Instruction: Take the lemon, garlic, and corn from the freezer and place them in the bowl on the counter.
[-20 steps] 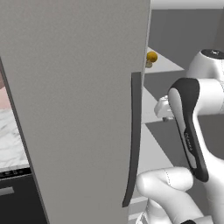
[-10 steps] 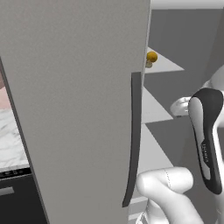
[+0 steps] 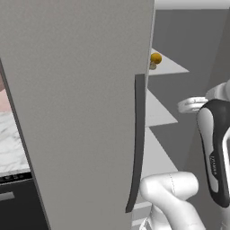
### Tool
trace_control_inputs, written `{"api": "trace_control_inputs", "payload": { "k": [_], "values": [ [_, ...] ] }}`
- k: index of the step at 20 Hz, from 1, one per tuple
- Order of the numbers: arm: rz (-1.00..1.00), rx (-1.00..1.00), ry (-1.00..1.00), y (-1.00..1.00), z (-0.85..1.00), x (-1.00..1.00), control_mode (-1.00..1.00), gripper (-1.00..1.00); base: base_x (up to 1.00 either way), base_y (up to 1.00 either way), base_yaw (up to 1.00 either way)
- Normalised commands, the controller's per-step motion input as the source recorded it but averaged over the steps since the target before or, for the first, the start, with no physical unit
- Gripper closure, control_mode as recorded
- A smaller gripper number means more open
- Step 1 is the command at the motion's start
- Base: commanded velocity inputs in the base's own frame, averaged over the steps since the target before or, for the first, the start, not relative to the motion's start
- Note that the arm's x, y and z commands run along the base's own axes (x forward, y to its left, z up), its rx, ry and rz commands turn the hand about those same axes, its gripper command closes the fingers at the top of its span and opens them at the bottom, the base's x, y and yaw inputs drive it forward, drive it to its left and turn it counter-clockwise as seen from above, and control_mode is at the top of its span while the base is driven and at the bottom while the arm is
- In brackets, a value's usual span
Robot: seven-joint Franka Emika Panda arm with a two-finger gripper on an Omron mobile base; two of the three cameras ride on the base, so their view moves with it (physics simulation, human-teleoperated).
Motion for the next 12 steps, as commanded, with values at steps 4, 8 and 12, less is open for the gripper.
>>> {"api": "trace_control_inputs", "payload": {
  "k": [4,8,12],
  "values": [
    [0.00,0.01,0.00,-0.06,0.41,0.29,-1.00,-1.00,0.00,0.00,0.00],
    [0.00,0.01,0.00,0.00,0.31,0.44,-1.00,-1.00,0.00,0.00,0.00],
    [0.02,0.00,0.00,0.00,0.11,0.51,-1.00,-1.00,0.00,0.00,0.00]
  ]
}}
